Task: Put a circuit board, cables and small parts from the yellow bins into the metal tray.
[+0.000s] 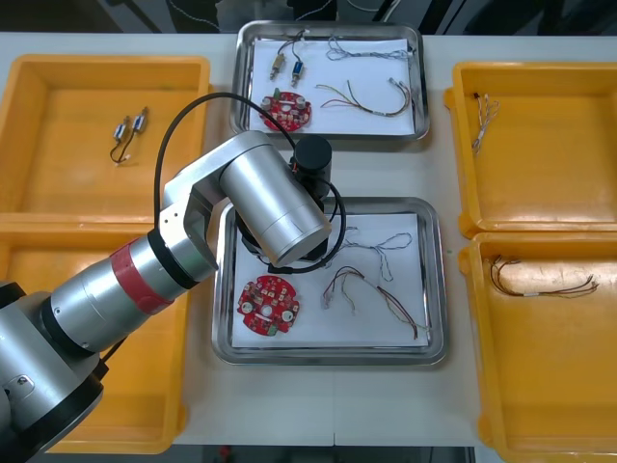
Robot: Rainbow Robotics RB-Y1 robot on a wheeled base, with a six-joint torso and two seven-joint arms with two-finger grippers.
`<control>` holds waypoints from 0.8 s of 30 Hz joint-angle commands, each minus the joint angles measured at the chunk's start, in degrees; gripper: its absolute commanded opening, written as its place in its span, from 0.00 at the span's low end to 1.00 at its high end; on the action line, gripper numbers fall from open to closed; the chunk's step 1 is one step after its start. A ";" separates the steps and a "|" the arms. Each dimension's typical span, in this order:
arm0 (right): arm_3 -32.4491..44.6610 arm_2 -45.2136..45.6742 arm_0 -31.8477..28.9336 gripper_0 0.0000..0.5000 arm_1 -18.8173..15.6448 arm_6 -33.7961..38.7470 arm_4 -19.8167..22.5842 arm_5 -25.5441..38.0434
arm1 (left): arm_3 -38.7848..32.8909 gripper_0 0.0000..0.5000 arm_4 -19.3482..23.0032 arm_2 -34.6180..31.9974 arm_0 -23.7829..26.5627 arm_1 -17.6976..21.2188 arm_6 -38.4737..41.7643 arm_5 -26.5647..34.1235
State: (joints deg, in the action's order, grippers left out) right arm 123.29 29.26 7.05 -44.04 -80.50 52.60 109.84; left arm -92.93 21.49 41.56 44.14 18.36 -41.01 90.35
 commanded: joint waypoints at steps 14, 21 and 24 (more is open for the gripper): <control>1.87 -0.60 -0.90 1.00 -2.45 -0.71 0.57 0.16 | -10.52 1.00 4.00 -7.20 0.25 1.77 0.58 9.67; 1.87 -0.87 -0.90 1.00 -2.54 -0.45 0.57 0.16 | -12.98 1.00 7.86 -12.21 2.27 3.61 -1.62 14.33; 1.87 -0.96 -0.90 1.00 -2.45 -0.45 0.66 0.16 | -13.33 1.00 9.71 -14.93 3.32 4.58 -4.16 16.79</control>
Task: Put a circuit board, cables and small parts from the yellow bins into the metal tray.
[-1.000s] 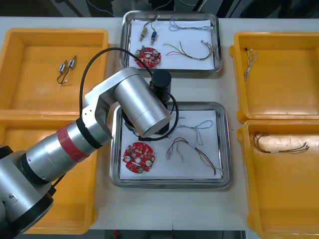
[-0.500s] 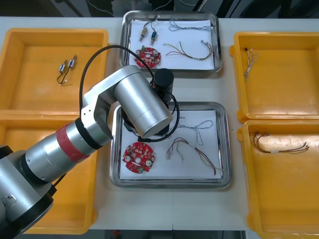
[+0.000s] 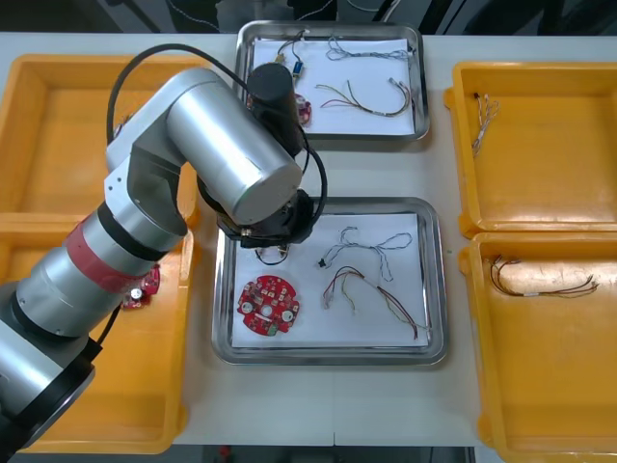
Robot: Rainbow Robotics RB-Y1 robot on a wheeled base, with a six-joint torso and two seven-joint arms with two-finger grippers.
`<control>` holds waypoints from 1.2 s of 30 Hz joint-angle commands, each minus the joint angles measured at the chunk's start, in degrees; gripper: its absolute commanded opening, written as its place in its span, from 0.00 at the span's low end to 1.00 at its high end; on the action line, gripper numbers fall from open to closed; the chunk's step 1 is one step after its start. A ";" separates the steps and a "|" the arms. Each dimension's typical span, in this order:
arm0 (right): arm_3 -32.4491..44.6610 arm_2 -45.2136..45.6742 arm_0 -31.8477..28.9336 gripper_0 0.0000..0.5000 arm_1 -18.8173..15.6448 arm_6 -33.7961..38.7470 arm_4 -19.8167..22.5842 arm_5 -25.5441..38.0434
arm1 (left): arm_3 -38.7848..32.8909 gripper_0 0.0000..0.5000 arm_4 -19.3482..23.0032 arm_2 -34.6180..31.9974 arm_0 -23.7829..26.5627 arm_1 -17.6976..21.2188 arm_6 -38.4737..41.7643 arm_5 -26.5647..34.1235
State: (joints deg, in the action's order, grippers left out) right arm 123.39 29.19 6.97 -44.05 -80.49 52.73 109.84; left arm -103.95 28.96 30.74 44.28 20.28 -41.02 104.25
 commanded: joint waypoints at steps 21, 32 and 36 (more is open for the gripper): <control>1.94 -1.50 -0.81 1.00 -2.53 -0.02 -0.09 0.16 | -1.96 1.00 14.29 -20.10 6.96 17.07 -9.87 5.75; 1.94 -1.76 -0.81 1.00 -2.53 0.60 -0.26 0.16 | 2.44 1.00 23.25 -22.83 6.87 27.79 -11.63 5.75; 1.94 -1.76 -0.81 1.00 -2.53 0.77 -0.09 0.16 | 2.61 1.00 23.34 -24.23 5.90 28.41 -12.77 5.75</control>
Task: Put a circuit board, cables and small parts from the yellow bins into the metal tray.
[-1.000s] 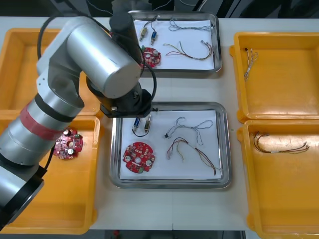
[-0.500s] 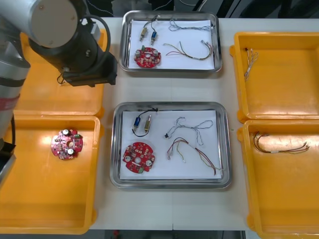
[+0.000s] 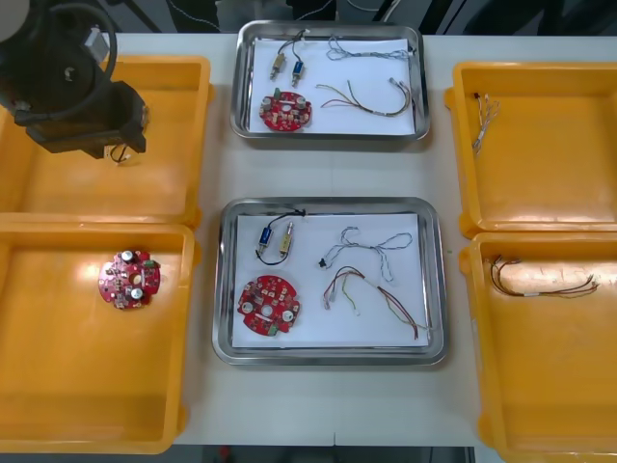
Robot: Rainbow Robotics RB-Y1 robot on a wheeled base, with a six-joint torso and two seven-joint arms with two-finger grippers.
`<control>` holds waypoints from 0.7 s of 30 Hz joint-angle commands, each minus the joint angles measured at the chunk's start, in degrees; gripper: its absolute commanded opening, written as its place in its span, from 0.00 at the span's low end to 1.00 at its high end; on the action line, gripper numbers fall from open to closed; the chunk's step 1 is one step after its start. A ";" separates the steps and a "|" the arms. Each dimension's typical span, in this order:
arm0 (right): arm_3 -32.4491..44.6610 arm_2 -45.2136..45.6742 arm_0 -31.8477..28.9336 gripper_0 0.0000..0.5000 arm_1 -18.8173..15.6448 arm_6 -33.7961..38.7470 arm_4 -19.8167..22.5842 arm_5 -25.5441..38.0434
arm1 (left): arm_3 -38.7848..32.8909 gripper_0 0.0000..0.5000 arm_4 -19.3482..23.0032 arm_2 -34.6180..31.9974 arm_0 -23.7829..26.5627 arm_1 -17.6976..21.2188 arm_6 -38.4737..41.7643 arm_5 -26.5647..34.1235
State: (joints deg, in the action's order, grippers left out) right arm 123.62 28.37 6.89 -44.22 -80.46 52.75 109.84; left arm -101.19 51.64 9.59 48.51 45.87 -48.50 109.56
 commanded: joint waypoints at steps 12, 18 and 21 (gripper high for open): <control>1.71 -1.04 -0.74 1.00 -2.28 1.36 0.25 0.16 | -5.95 1.00 0.65 -11.87 -9.66 3.44 -10.74 0.44; 1.71 -1.04 -0.74 1.00 -2.28 1.80 0.51 0.16 | -11.39 1.00 0.83 -15.03 -16.34 3.44 -11.36 0.44; 1.62 -1.04 -0.82 1.00 -2.36 1.89 0.60 0.16 | -14.03 1.00 0.83 -16.62 -19.50 3.44 -11.89 0.44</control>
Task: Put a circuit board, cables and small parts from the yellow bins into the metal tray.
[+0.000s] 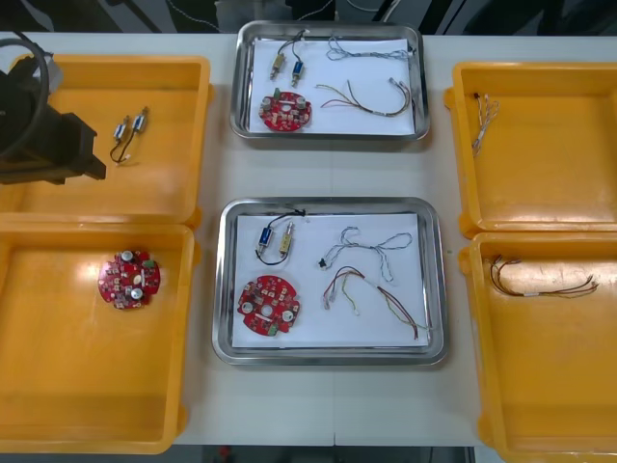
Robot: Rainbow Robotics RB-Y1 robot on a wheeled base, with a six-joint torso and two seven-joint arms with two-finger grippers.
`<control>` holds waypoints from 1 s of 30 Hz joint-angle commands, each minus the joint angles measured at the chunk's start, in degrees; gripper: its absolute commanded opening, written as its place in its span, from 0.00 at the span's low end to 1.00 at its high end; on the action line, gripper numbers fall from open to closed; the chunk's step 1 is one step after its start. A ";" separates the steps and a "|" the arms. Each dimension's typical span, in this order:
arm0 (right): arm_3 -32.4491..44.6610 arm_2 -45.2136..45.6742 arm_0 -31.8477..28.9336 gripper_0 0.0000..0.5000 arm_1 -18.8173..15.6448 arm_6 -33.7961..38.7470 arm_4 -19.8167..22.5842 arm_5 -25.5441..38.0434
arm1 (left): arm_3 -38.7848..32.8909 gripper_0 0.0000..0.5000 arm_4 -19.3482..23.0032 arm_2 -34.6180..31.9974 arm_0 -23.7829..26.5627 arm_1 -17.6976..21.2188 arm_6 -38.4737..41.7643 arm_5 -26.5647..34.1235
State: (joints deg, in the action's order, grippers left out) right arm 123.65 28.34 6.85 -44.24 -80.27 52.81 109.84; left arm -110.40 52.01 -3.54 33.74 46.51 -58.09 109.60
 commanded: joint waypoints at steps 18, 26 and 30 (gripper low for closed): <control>1.68 -1.00 -0.78 1.00 -2.34 2.57 0.80 0.16 | -13.70 1.00 -2.00 -10.87 -18.89 2.71 -11.08 0.40; 1.68 -1.18 -0.78 1.00 -2.34 2.84 0.98 0.16 | -14.84 1.00 -4.10 -12.37 -20.65 1.21 -15.56 0.40; 1.68 -1.09 -0.70 1.00 -2.34 2.84 0.98 0.16 | -14.84 1.00 -4.37 -12.72 -20.91 0.69 -15.74 0.40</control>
State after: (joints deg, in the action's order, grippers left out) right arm 123.68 28.08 6.78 -44.27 -79.59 53.27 109.84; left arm -123.57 48.54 -13.86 13.99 46.58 -67.74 109.61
